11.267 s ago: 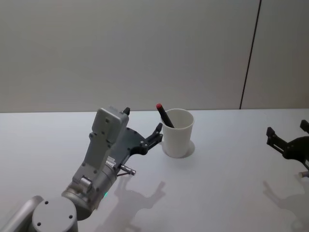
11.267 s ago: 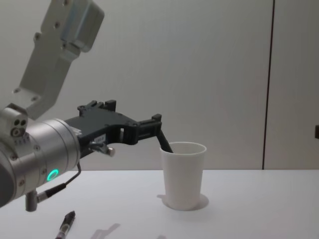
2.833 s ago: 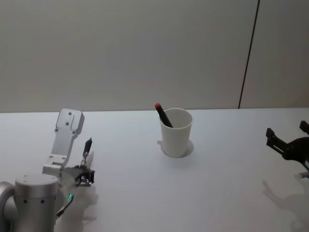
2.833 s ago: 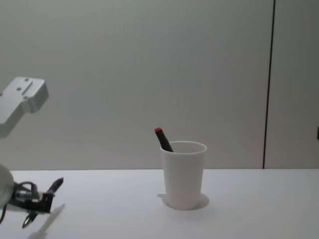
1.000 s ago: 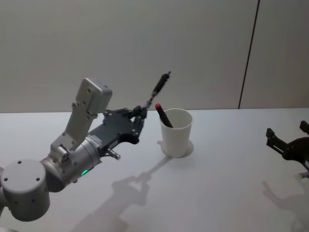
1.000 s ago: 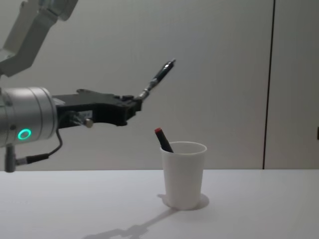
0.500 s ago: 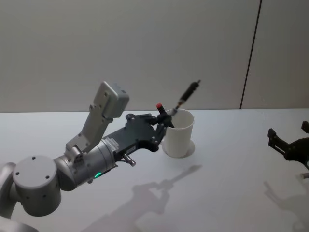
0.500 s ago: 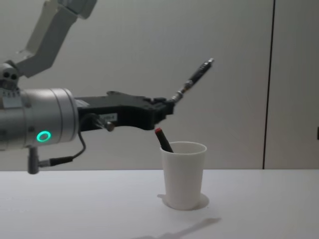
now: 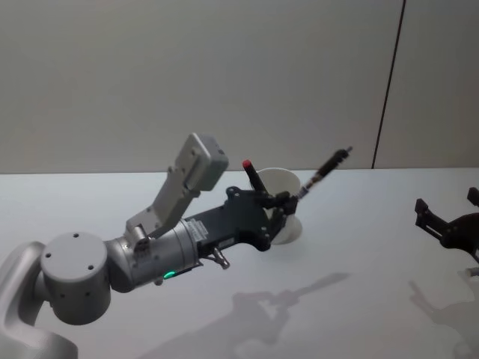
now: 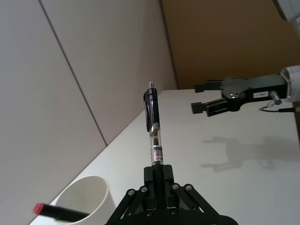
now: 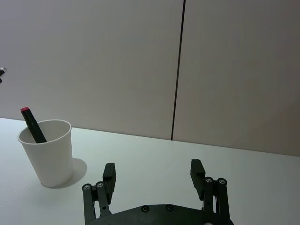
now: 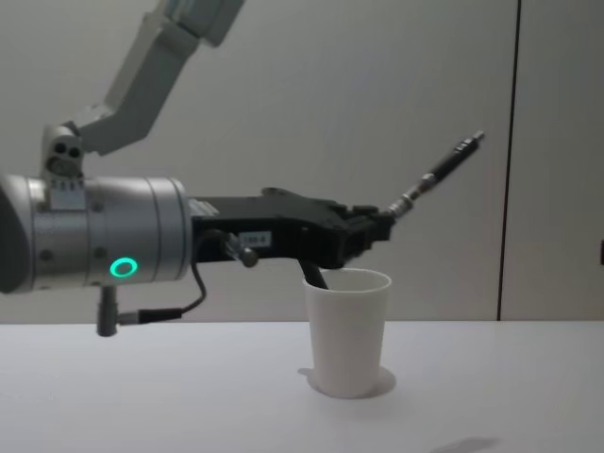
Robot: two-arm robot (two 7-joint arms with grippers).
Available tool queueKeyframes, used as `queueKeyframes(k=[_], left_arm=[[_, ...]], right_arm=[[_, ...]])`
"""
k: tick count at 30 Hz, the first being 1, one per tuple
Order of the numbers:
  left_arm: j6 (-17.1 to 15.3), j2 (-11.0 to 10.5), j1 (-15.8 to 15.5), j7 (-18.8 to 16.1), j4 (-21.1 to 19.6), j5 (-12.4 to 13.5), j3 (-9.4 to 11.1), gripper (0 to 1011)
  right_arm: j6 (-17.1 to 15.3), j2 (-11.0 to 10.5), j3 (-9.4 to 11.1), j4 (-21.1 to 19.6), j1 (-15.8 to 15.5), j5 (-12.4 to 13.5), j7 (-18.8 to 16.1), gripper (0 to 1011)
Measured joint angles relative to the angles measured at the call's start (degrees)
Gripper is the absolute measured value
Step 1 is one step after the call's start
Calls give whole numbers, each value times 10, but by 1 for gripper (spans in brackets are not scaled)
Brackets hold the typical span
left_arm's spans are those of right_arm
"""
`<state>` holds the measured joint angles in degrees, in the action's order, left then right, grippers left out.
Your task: Place the pen into the pen holder.
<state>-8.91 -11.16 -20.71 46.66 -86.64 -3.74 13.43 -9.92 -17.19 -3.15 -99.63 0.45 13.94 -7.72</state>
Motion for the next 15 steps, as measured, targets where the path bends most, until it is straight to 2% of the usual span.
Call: queueKeyframes(k=[15], left_arm=[[-2, 10, -19, 50, 21, 8, 23, 127]], right_arm=[[0, 0, 0, 0, 0, 0, 0, 1001]])
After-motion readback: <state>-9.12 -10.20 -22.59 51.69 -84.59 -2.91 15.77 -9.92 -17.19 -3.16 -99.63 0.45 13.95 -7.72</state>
